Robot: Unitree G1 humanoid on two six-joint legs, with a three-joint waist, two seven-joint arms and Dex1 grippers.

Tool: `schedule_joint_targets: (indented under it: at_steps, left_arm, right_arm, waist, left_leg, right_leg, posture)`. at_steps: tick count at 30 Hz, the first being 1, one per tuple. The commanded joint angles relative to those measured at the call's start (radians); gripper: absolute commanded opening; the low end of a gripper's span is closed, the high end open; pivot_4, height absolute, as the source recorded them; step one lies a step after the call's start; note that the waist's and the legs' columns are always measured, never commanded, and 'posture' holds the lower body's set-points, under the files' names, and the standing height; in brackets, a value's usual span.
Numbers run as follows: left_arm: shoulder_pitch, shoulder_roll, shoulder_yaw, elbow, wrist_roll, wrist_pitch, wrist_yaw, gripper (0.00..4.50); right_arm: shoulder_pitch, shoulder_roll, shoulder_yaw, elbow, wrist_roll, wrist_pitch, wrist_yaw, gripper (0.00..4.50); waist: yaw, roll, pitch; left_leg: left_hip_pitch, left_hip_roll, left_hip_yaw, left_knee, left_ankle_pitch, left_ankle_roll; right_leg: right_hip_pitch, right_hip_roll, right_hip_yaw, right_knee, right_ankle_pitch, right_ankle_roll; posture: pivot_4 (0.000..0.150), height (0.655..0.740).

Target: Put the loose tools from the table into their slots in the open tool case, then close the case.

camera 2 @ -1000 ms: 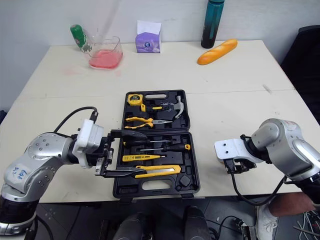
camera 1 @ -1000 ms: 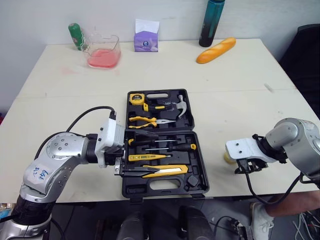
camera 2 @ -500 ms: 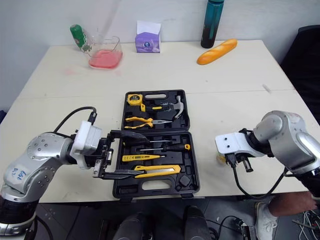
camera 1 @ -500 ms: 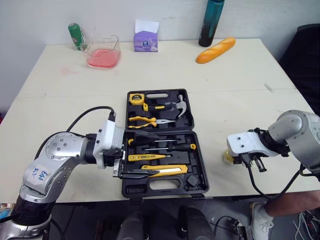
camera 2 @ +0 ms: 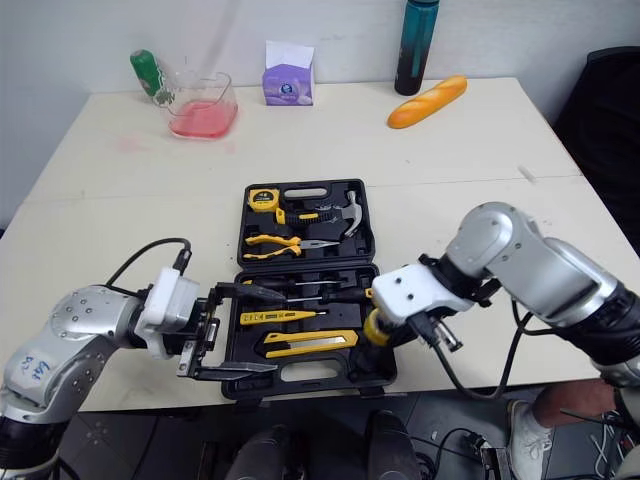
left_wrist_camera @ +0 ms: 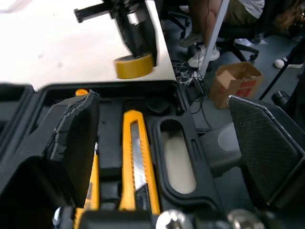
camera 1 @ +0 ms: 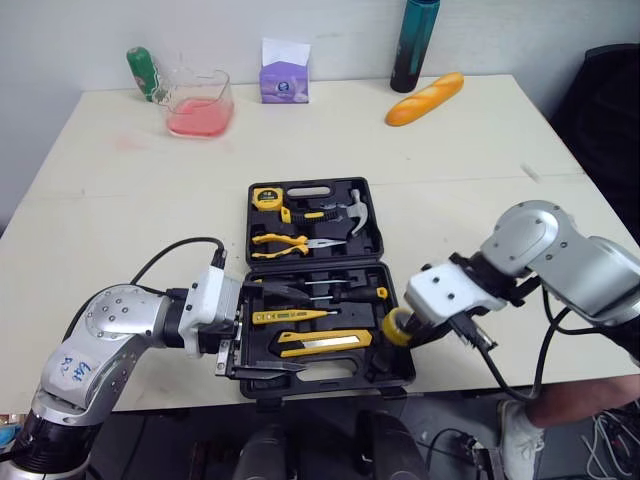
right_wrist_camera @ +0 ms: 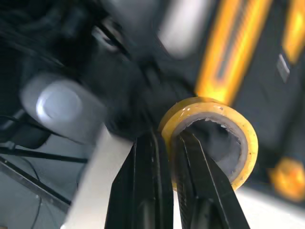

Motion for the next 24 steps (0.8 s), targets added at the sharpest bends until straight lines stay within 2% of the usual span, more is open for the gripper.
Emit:
schedule_joint_targets:
  at_steps: [1, 9, 13, 24]
  left_arm:
    - [0.010, 0.014, 0.029, -0.051, 0.024, -0.021, 0.027, 4.50]
    - [0.049, 0.020, 0.041, -0.074, 0.026, -0.013, 0.063, 4.50]
    - [0.060, 0.021, 0.045, -0.090, 0.018, 0.000, 0.081, 4.50]
    - [0.082, 0.035, 0.053, -0.101, 0.007, 0.014, 0.084, 4.50]
  right_arm:
    - [-0.011, 0.028, 0.003, -0.024, 0.023, 0.031, 0.054, 0.04]
    - [-0.045, 0.084, 0.102, 0.023, -0.042, 0.015, 0.055, 0.04]
    - [-0.062, 0.063, 0.149, 0.018, -0.027, 0.023, 0.055, 0.04]
    - [-0.076, 0.094, 0.198, 0.058, -0.094, 0.028, 0.054, 0.04]
  waist:
    - [0.002, 0.000, 0.000]
    - [-0.001, -0.001, 0.000]
    - [0.000, -0.001, 0.000]
    - [0.000, -0.001, 0.000]
  left_leg:
    - [0.000, 0.000, 0.000, 0.000, 0.000, 0.000]
    - [0.000, -0.002, 0.000, 0.000, -0.001, 0.002]
    - [0.000, -0.002, 0.000, 0.000, -0.001, 0.002]
    - [0.000, -0.003, 0.000, 0.000, -0.001, 0.002]
  right_leg:
    - [0.000, 0.000, 0.000, 0.000, 0.000, 0.000]
    - [0.000, -0.003, -0.001, 0.001, 0.000, 0.000]
    - [0.000, -0.003, -0.002, 0.000, 0.000, 0.000]
    - [0.000, -0.005, -0.002, 0.000, 0.000, 0.000]
  posture:
    - [0.150, 0.7400]
    - [0.150, 0.7400]
    - [0.150, 0.7400]
    - [0.150, 0.7400]
